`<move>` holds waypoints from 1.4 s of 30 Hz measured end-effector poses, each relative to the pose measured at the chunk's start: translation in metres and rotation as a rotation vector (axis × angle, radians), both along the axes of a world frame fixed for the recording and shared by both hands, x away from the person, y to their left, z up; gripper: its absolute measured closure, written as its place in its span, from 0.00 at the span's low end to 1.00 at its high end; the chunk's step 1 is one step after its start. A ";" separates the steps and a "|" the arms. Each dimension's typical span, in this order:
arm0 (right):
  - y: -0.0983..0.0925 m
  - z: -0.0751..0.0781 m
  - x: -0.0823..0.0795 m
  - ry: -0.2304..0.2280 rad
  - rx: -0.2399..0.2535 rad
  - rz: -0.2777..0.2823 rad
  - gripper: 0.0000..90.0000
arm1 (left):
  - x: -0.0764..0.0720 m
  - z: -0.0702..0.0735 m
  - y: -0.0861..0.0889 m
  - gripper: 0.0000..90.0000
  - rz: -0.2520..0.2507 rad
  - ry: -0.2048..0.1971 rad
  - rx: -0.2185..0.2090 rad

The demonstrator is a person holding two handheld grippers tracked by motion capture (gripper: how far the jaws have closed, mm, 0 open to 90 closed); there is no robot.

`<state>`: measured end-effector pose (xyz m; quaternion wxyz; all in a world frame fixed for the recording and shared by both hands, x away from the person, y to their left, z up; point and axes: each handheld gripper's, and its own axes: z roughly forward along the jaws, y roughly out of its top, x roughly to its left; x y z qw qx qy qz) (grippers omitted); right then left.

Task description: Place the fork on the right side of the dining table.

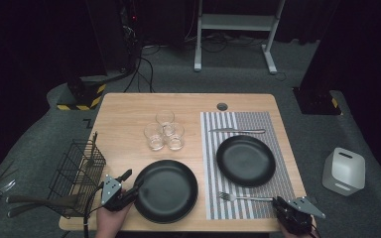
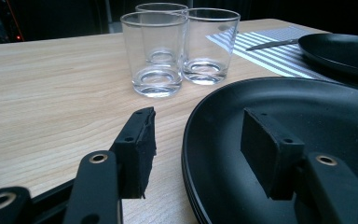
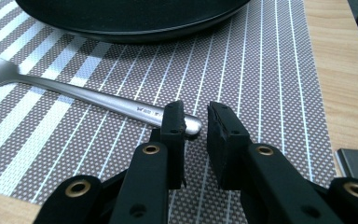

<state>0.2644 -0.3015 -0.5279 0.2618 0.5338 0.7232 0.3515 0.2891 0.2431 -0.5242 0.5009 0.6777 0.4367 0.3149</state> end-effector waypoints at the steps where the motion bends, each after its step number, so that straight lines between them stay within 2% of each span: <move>1: 0.001 0.000 0.001 -0.002 -0.002 -0.002 0.85 | 0.000 0.000 0.000 0.50 0.000 -0.001 0.001; 10: 0.001 0.000 0.008 -0.001 0.003 -0.008 0.85 | 0.000 0.000 0.000 0.50 -0.001 -0.002 0.002; 31: 0.003 0.001 0.006 -0.006 0.016 -0.010 0.83 | 0.000 0.000 0.000 0.50 0.000 0.000 -0.001; 35: 0.005 0.004 0.007 -0.019 0.018 0.000 0.81 | 0.000 0.000 0.001 0.50 0.002 0.005 -0.016; 42: 0.011 0.006 0.009 -0.029 0.023 0.020 0.80 | 0.000 0.000 0.000 0.50 -0.001 0.006 -0.009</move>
